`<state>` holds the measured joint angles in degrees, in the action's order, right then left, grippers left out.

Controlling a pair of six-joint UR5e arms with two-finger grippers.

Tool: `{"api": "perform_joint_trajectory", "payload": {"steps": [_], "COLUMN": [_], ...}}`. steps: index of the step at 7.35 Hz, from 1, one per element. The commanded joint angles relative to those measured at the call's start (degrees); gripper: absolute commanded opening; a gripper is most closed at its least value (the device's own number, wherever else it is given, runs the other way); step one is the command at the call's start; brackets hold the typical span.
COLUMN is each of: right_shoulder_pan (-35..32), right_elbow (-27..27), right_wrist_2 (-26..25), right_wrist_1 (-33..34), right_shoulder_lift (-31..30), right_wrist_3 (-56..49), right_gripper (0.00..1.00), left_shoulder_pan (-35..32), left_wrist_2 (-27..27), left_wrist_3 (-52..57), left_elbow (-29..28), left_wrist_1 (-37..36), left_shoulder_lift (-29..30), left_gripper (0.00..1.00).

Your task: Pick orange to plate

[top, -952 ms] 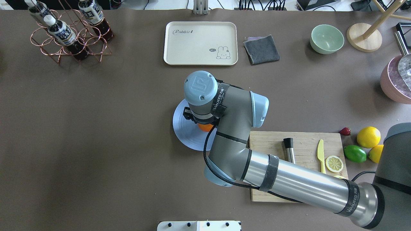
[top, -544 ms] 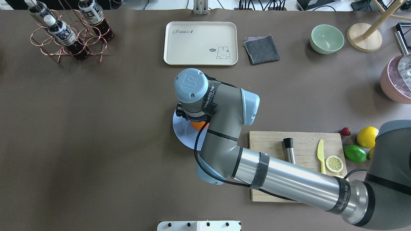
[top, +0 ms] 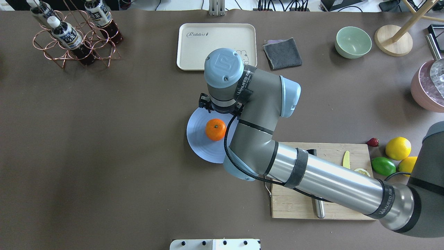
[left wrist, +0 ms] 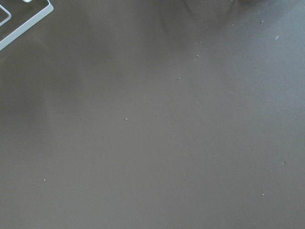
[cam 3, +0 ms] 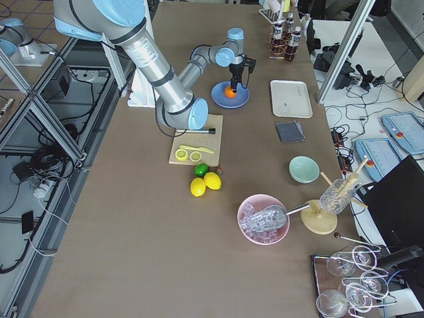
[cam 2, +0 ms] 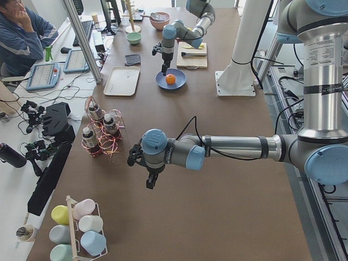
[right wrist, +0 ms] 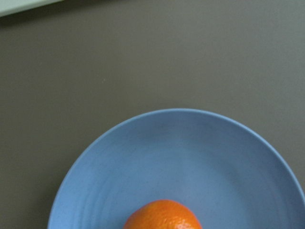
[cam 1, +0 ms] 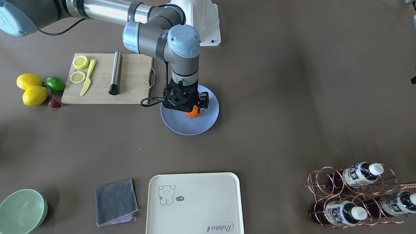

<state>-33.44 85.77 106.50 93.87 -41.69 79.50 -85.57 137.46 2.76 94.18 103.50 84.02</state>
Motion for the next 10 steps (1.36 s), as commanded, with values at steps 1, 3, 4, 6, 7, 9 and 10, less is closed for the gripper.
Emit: {"api": "perform_joint_trajectory", "payload": {"steps": [1, 3, 4, 6, 7, 9, 10], "right_shoulder_pan": [-10.9, -22.8, -28.3, -36.7, -40.3, -47.8, -52.0], "right_elbow": [8.8, 15.9, 18.1, 18.4, 17.8, 14.6, 9.8], "right_wrist_2": [7.2, 13.4, 15.6, 17.6, 19.4, 19.9, 19.7], "right_wrist_1": [6.3, 9.0, 9.0, 8.6, 8.5, 8.3, 7.9], "right_shoulder_lift": [-9.6, -20.2, -26.1, -35.2, -38.1, -43.1, -43.4], "right_wrist_3": [-15.1, -34.4, -44.6, -61.5, -65.7, -74.4, -80.1], "right_gripper": [1.0, 1.0, 1.0, 1.0, 1.0, 1.0, 1.0], "left_shoulder_pan": [0.4, 0.0, -0.2, -0.9, -2.6, -3.1, -3.3], "left_wrist_2": [-1.0, -1.0, -1.0, -0.7, -0.5, -0.6, -0.6], "left_wrist_3": [-0.1, 0.3, 0.3, 0.3, 0.3, 0.3, 0.3], "left_elbow": [-2.7, -2.0, -2.0, -1.1, 0.2, 3.3, 3.9], "left_wrist_1": [-1.9, -7.4, -7.5, -8.2, -9.4, -16.0, -16.1], "left_shoulder_lift": [1.0, 1.6, 1.6, 1.3, 1.1, 1.5, 1.5], "left_gripper": [0.98, 0.98, 0.98, 0.98, 0.98, 0.98, 0.98]}}
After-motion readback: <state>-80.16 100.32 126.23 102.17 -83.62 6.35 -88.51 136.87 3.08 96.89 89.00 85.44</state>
